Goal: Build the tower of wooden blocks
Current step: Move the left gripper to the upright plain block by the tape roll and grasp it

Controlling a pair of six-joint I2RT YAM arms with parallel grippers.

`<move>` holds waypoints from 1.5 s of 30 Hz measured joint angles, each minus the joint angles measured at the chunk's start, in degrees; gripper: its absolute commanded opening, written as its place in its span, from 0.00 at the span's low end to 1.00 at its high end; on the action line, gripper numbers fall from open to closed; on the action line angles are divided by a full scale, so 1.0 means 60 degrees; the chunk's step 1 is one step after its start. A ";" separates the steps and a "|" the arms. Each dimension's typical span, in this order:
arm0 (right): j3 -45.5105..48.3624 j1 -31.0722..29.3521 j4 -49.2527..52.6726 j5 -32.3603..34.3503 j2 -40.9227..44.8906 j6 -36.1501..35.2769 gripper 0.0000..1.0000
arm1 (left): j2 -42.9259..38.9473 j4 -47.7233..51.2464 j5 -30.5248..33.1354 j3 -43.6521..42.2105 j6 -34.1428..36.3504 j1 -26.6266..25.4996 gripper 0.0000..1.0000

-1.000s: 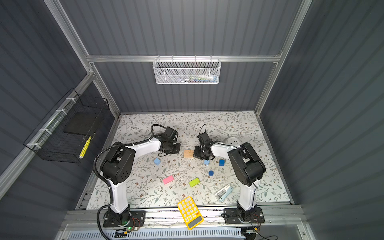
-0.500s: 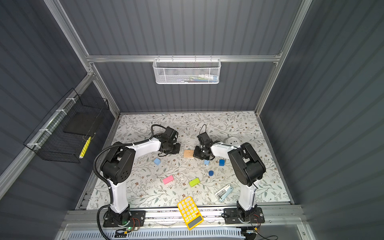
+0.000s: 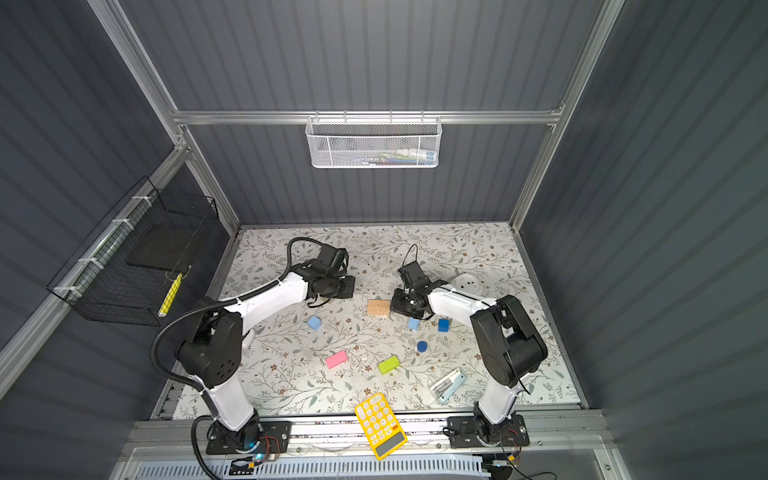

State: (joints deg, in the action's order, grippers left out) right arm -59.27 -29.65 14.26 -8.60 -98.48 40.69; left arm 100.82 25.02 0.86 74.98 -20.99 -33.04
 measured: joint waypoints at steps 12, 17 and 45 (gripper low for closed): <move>0.0324 0.0157 -0.0033 0.0044 0.0994 -0.0299 0.06 | 0.0029 0.1676 0.2138 0.0157 0.0576 0.0004 0.75; 0.0790 0.0262 -0.0106 0.0047 0.1162 -0.0350 0.09 | 0.0317 0.1661 0.2364 0.0117 0.0707 0.0149 0.76; 0.1093 0.0550 -0.0342 0.0004 0.1319 -0.0361 0.12 | 0.1494 0.0663 0.1504 0.0047 0.1326 0.0954 0.58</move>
State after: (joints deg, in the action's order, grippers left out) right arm -52.71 -26.35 12.21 -8.58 -90.56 38.52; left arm 109.78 28.99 9.89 75.26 -13.04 -27.31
